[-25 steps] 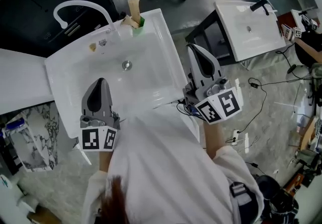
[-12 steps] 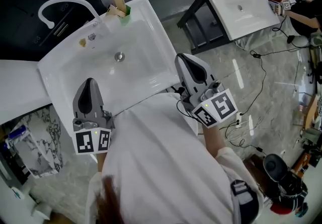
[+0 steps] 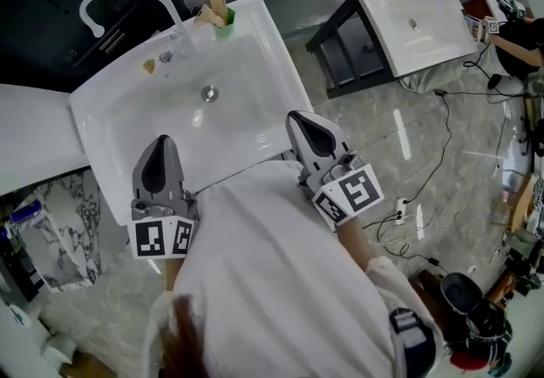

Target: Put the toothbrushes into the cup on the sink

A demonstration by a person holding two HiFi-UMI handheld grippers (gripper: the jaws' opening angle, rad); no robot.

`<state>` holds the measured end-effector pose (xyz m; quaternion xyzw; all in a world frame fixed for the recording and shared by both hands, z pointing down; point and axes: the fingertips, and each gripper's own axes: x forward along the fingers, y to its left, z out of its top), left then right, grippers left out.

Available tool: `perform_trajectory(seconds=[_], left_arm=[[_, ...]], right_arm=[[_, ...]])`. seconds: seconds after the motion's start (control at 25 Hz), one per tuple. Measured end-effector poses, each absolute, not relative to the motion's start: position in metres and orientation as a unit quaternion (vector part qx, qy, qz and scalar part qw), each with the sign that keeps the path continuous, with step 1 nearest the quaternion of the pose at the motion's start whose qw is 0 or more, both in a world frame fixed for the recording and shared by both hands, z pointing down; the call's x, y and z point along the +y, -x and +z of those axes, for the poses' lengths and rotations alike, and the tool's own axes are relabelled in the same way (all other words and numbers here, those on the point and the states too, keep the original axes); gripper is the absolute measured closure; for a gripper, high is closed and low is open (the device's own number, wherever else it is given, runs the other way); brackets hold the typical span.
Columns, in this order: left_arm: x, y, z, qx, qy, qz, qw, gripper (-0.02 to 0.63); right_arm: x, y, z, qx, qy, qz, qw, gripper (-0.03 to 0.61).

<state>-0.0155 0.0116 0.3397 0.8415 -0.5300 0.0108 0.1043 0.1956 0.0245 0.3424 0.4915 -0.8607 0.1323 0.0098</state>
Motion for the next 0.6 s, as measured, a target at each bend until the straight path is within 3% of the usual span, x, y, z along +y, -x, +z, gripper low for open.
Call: perform_trajectory(seconds=[0.6], left_arm=[[0.012,0.021,0.341,-0.541,-0.834,0.01,0.103,0.601]], right_arm=[[0.015,-0.192,0.341,-0.864,-0.488,0.126,0.004,0.566]])
